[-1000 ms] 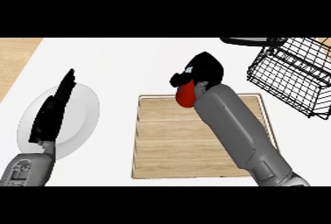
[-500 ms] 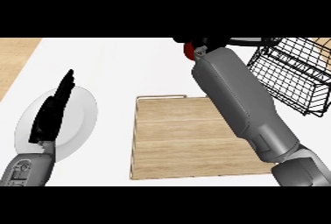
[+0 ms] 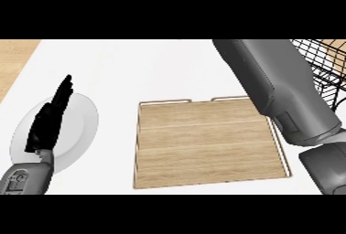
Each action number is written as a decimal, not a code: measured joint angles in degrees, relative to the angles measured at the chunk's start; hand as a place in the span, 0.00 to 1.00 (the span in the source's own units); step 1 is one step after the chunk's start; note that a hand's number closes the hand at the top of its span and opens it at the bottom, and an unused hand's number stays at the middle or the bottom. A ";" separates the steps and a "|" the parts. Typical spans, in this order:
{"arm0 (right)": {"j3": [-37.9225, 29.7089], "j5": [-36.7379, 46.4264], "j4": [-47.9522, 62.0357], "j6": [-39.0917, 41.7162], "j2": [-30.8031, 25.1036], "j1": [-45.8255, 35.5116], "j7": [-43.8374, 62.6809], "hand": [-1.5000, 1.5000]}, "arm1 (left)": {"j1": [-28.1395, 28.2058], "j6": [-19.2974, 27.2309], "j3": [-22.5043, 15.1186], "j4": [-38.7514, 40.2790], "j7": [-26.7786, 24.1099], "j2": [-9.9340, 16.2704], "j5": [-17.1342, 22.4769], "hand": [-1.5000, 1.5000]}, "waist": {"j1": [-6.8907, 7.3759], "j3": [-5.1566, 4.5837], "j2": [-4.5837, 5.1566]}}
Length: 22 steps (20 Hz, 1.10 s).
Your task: Pick the can from the tray and place it in the tiered basket
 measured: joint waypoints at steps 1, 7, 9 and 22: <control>-1.09 -0.65 0.50 -0.01 -0.95 -0.49 -0.75 1.00 | -0.10 -0.09 -0.01 -0.39 0.48 -0.01 0.01 0.50 | -0.07 -0.01 -0.01; -5.13 -2.64 4.11 0.07 -4.59 -1.61 -5.40 1.00 | -0.33 -0.59 1.02 0.36 -0.18 0.42 0.06 0.50 | -0.27 0.03 0.10; -5.35 -2.12 6.29 0.35 -5.53 -1.89 -6.18 1.00 | -0.26 -0.28 0.85 0.38 -0.69 -0.13 -0.21 0.50 | -0.11 0.03 0.21; -1.43 5.14 15.71 7.18 -15.25 1.05 -8.60 1.00 | 0.67 -1.05 1.46 -0.92 -0.23 0.00 -0.26 0.50 | -0.36 0.05 0.14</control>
